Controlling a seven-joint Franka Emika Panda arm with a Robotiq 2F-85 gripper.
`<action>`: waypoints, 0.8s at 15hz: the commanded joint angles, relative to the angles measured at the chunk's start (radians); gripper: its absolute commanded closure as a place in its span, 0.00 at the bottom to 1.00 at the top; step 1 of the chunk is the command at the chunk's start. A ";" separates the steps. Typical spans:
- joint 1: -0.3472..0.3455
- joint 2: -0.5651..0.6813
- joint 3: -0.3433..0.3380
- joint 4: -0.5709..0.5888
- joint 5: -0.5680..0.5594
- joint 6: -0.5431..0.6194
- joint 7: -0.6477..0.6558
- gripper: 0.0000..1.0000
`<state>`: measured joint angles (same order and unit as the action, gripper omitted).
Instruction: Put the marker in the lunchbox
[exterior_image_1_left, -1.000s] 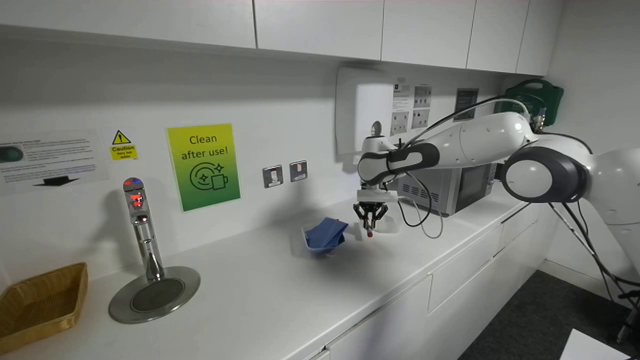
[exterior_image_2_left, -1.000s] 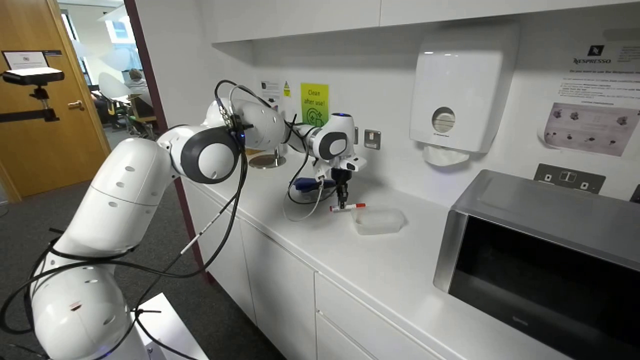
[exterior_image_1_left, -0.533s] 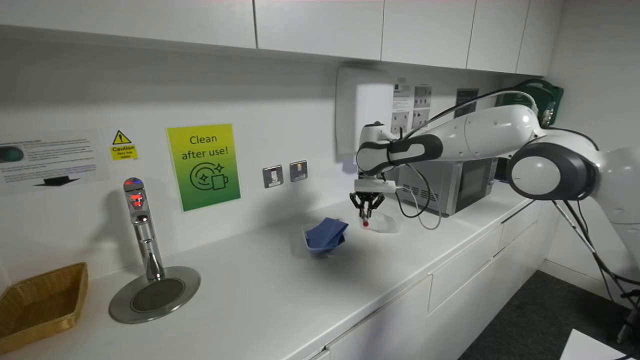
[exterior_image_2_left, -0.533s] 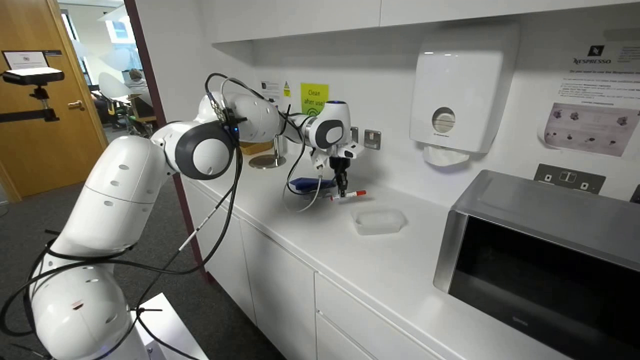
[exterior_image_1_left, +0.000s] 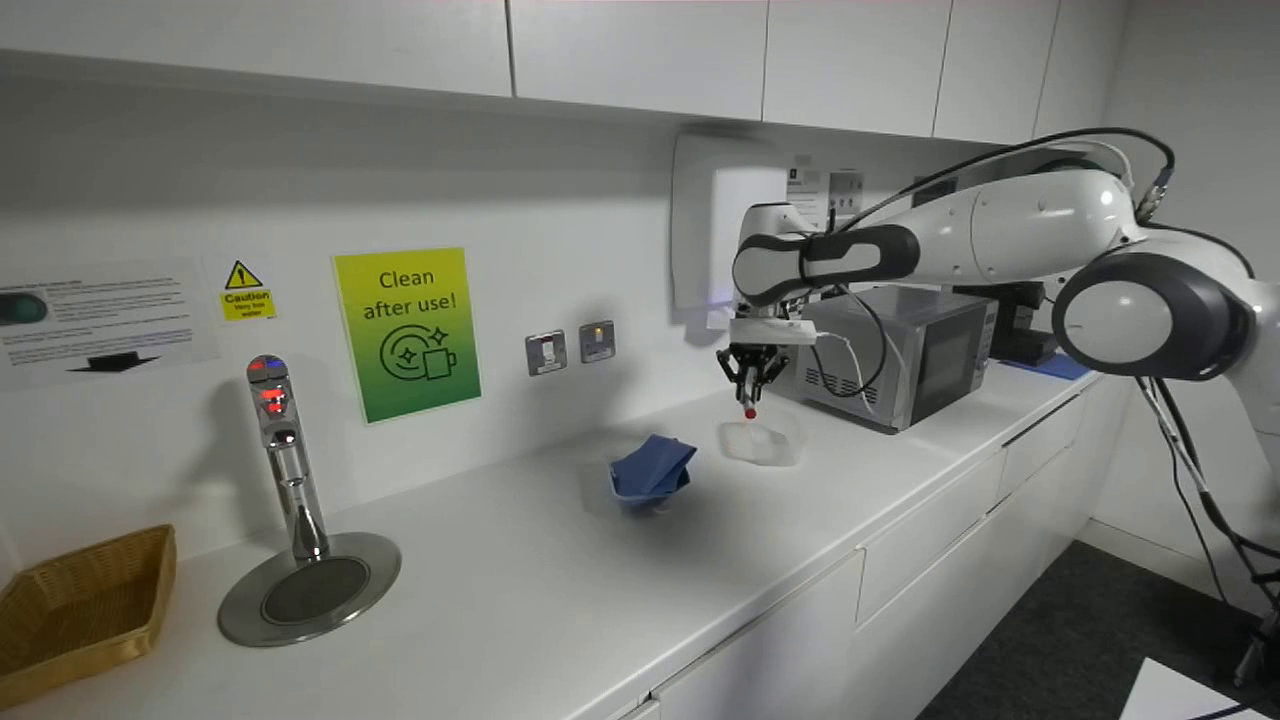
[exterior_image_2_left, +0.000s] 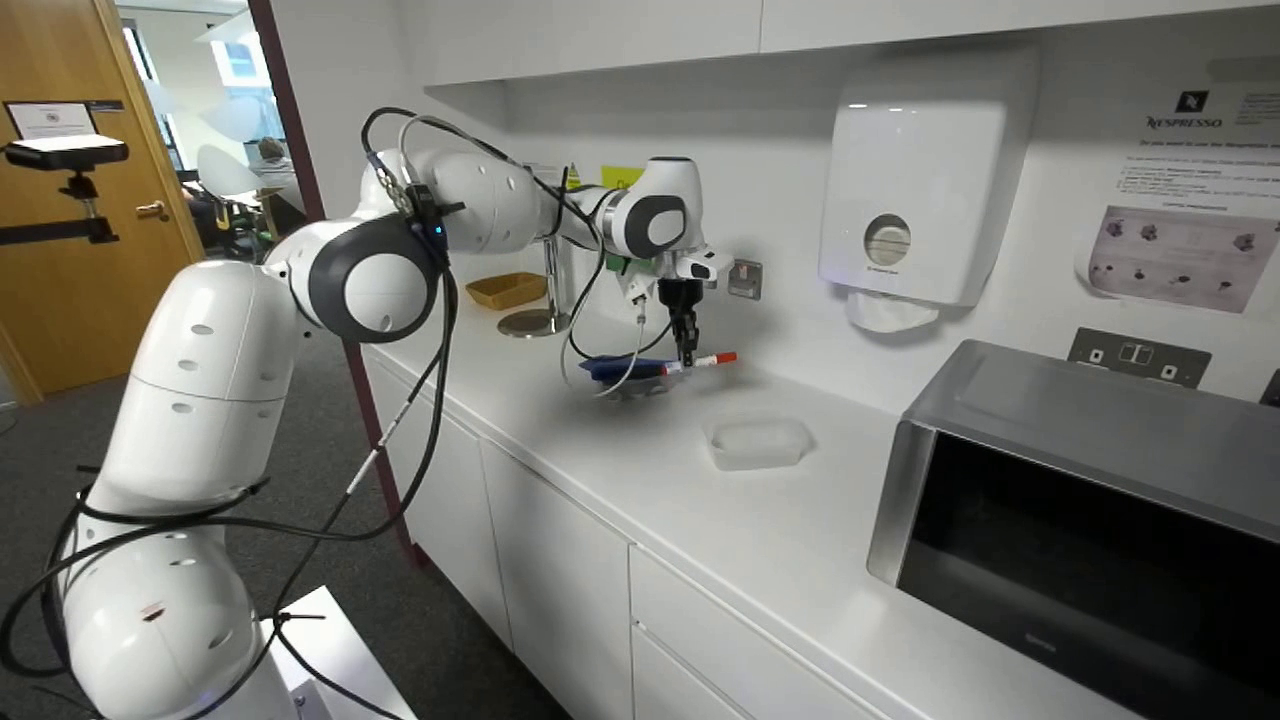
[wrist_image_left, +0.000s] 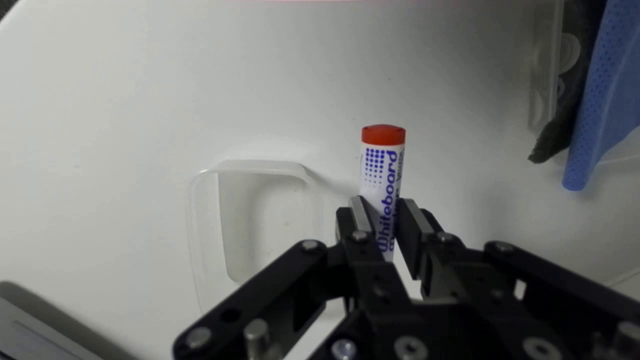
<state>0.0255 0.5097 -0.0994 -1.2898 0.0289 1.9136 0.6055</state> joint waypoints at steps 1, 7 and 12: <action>-0.029 -0.095 -0.011 -0.082 -0.002 -0.071 -0.057 0.95; -0.088 -0.140 -0.044 -0.132 -0.001 -0.060 -0.117 0.95; -0.129 -0.095 -0.059 -0.083 0.012 -0.066 -0.144 0.95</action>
<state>-0.0836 0.4226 -0.1571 -1.3701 0.0303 1.8495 0.4962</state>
